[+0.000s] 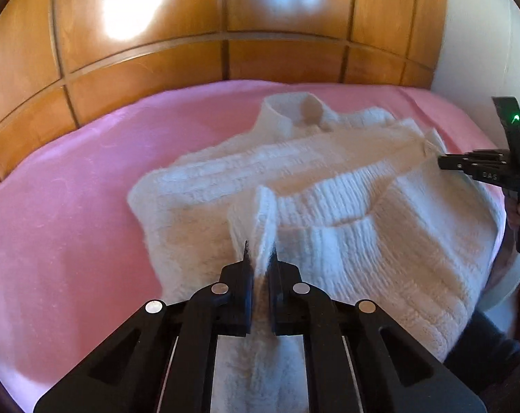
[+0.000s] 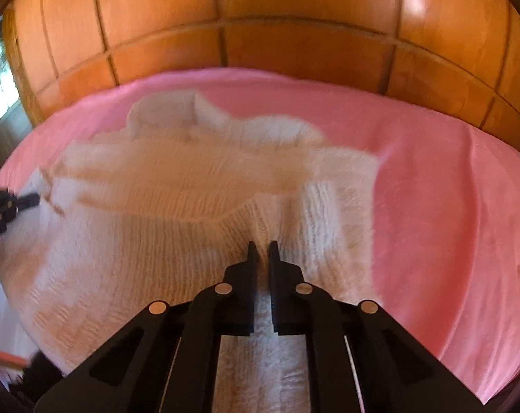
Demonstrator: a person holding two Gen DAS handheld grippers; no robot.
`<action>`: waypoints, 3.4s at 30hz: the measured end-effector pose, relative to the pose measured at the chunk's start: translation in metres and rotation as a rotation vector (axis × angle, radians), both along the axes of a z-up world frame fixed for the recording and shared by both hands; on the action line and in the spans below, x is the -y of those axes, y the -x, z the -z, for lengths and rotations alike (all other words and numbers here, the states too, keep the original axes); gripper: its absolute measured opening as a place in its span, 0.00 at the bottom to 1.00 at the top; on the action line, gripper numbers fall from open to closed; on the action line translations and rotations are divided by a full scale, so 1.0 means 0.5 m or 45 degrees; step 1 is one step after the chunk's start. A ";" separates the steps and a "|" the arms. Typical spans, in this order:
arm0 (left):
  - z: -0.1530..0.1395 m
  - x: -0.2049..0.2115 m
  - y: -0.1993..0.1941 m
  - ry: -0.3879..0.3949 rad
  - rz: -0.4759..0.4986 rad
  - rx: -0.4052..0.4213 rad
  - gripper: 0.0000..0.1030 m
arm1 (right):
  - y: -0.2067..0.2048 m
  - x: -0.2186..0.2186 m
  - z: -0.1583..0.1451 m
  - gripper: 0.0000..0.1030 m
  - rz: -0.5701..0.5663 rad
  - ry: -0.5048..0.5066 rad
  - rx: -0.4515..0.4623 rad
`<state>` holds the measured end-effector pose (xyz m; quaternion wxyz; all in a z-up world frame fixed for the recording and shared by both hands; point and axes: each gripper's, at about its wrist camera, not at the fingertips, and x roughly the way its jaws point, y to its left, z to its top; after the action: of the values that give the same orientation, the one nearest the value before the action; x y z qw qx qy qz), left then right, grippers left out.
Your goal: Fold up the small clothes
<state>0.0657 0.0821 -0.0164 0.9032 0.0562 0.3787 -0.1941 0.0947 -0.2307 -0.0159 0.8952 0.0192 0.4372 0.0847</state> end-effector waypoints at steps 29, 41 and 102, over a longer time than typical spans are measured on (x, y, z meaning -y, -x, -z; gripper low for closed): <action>-0.011 -0.096 -0.035 0.223 -0.295 -0.053 0.05 | 0.025 0.060 -0.015 0.05 0.058 0.019 0.010; -0.144 -0.115 -0.119 0.293 -0.327 0.056 0.05 | -0.074 0.070 -0.182 0.05 0.126 0.032 0.266; -0.035 -0.076 0.093 -0.045 -0.644 -0.023 0.60 | -0.002 -0.199 0.058 0.57 -0.078 -0.123 0.103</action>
<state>0.0190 0.1199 0.0013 0.9184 -0.0262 0.3922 0.0443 0.0956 -0.1314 -0.0448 0.9072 0.0456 0.3963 0.1339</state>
